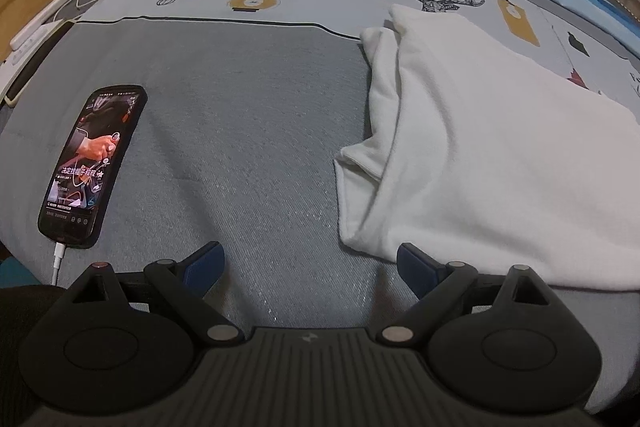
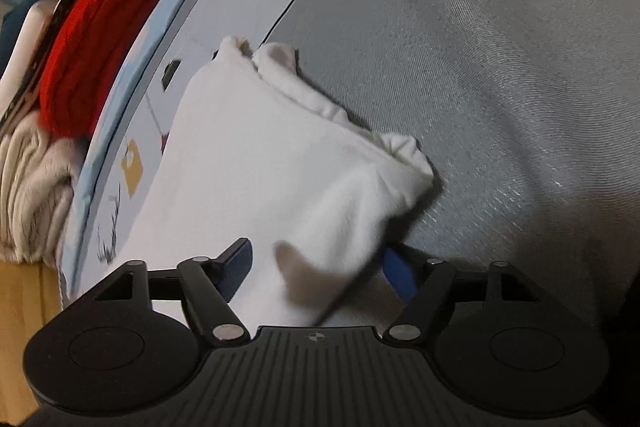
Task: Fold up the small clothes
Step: 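Grasp the side edge of the folded white shirt with the right gripper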
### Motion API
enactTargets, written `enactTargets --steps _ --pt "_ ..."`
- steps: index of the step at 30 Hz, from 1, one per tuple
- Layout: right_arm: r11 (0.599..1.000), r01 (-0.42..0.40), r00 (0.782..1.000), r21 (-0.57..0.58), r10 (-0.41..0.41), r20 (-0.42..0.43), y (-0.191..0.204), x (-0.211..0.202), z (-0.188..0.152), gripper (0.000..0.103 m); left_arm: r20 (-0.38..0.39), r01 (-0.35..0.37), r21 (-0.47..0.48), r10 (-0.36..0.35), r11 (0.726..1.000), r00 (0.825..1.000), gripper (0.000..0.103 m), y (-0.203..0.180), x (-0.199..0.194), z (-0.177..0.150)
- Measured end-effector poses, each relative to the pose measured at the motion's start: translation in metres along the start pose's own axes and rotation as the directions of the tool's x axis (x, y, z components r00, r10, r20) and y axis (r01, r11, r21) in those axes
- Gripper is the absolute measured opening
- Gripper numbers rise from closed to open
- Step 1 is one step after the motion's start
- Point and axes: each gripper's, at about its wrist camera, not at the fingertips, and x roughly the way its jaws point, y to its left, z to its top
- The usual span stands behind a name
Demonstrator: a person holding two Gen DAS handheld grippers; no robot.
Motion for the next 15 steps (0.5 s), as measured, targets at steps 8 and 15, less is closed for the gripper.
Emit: enactTargets --steps 8,15 --pt "1.000 0.005 0.998 -0.001 -0.005 0.068 0.002 0.000 0.006 0.011 -0.011 0.012 -0.013 -0.013 1.000 1.000 0.095 0.003 0.004 0.004" --pt "0.995 0.009 0.991 -0.104 0.005 0.136 0.029 -0.016 0.008 0.008 -0.010 0.014 -0.012 -0.014 1.000 1.000 0.095 0.003 0.005 0.004"
